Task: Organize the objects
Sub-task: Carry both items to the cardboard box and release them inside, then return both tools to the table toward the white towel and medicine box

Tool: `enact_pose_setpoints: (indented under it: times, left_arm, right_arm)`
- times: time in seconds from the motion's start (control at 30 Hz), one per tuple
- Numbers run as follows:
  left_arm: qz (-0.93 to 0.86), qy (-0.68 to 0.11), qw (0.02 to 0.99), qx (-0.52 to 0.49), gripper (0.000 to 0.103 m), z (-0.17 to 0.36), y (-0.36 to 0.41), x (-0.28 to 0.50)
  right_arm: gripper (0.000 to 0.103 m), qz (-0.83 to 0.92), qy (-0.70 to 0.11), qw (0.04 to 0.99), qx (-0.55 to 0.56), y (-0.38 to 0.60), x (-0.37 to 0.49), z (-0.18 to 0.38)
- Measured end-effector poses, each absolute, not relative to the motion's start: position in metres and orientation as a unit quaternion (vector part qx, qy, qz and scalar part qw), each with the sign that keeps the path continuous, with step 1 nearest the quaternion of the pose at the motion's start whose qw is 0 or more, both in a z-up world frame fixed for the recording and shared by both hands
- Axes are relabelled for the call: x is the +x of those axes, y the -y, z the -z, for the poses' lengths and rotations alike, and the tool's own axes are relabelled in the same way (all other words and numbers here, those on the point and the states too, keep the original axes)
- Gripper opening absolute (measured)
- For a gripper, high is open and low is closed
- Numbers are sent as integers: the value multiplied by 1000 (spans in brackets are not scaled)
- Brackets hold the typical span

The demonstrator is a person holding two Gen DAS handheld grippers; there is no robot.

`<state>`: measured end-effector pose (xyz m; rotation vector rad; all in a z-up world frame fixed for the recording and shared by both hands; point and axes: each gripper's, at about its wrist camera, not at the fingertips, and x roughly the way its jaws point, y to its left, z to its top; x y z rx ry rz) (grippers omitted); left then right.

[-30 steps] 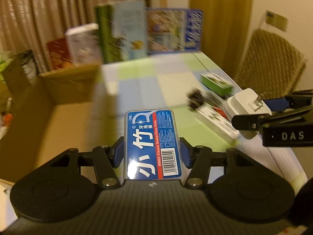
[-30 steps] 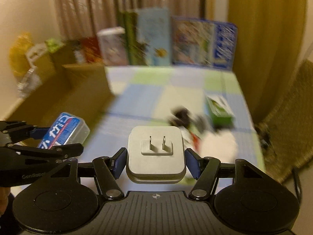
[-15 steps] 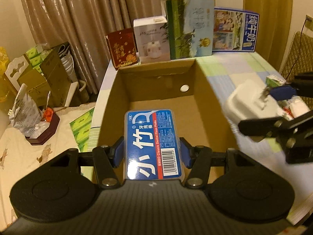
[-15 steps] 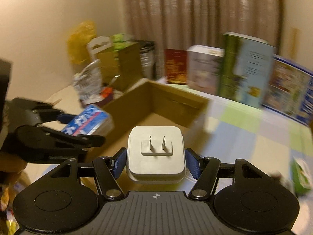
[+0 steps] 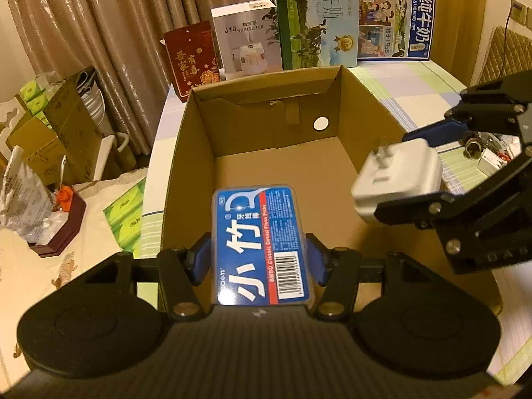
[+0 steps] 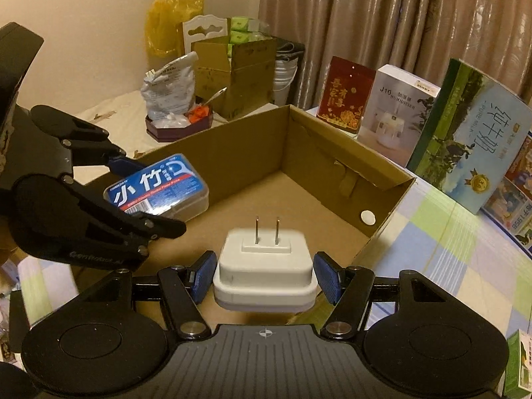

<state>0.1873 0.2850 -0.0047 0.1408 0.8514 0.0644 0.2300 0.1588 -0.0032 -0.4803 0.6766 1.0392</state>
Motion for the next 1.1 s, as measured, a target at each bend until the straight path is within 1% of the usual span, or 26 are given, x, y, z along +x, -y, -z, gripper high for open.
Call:
enact_pose_setpoints:
  times: [0.03, 0.13, 0.33, 0.47, 0.67, 0.87, 0.93, 0.97, 1.07, 1.1]
  left_arm:
    - [-35, -411, 909, 68, 63, 6, -286, 187]
    - [-44, -406, 911, 62, 63, 4, -290, 184]
    - [-53, -394, 916, 46, 64, -9, -290, 169]
    - [-58, -384, 921, 34, 64, -23, -281, 153]
    - [-67, -363, 929, 26, 70, -47, -255, 127]
    - [-59, -334, 941, 12, 79, -73, -214, 99]
    - [-50, -326, 944, 9, 85, -79, -198, 92]
    - [-45, -322, 946, 10, 86, -82, -188, 89]
    - [-25, -314, 949, 7, 93, -88, -160, 83]
    - [-17, -310, 950, 6, 98, -90, -149, 82]
  right_arm:
    - [62, -484, -311, 788, -219, -159, 232, 3]
    - [70, -479, -311, 795, -202, -155, 236, 0]
    - [73, -457, -297, 822, -166, -130, 231, -24]
    - [78, -442, -292, 836, -143, -99, 216, -42]
    - [83, -414, -288, 855, -121, -47, 184, -60]
    - [89, -372, -286, 877, -97, 14, 151, -71]
    - [92, -358, -290, 883, -88, 33, 143, -73]
    - [94, -351, -291, 886, -83, 44, 139, -74]
    - [97, -327, -295, 895, -73, 74, 130, -75]
    - [98, -319, -296, 898, -70, 85, 127, -74]
